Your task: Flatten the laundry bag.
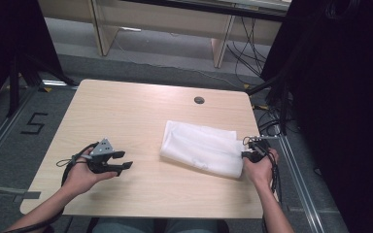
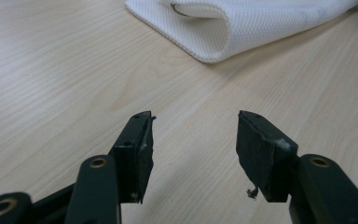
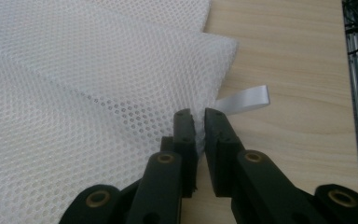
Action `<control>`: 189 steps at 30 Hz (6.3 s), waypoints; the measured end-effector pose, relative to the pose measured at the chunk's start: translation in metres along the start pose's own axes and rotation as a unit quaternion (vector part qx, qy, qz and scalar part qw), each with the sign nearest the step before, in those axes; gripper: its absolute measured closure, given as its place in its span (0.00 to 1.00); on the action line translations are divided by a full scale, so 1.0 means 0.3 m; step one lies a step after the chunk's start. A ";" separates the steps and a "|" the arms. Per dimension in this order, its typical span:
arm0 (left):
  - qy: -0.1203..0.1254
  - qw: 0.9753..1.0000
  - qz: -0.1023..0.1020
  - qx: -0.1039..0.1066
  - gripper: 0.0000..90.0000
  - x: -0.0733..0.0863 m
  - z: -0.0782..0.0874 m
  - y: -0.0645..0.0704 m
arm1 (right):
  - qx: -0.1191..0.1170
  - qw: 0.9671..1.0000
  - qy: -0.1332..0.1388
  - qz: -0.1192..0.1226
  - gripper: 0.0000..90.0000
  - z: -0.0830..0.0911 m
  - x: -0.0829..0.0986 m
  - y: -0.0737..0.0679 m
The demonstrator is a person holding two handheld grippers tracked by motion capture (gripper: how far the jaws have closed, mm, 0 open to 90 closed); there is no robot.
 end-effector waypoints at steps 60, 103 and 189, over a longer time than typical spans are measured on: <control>-0.060 0.996 -0.039 0.044 0.92 -0.005 -0.064 0.102 | -0.099 0.990 0.035 0.091 0.63 0.028 -0.142 -0.485; -0.162 0.979 -0.092 0.081 0.93 -0.033 -0.251 0.157 | -0.131 0.959 -0.028 0.248 0.99 -0.104 -0.258 -0.730; -0.092 0.996 0.001 -0.013 0.97 -0.057 -0.019 0.017 | -0.219 0.944 0.121 0.216 0.99 0.336 -0.200 -0.686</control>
Point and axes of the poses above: each handheld gripper's, and its own axes: z roughly backward along the jaws, x roughly out of its underside, y roughly to its right, the point moved 5 cm from there along -z, roughly forward along the jaws, and after that the axes turned 11 degrees about x, right-handed, at the moved point
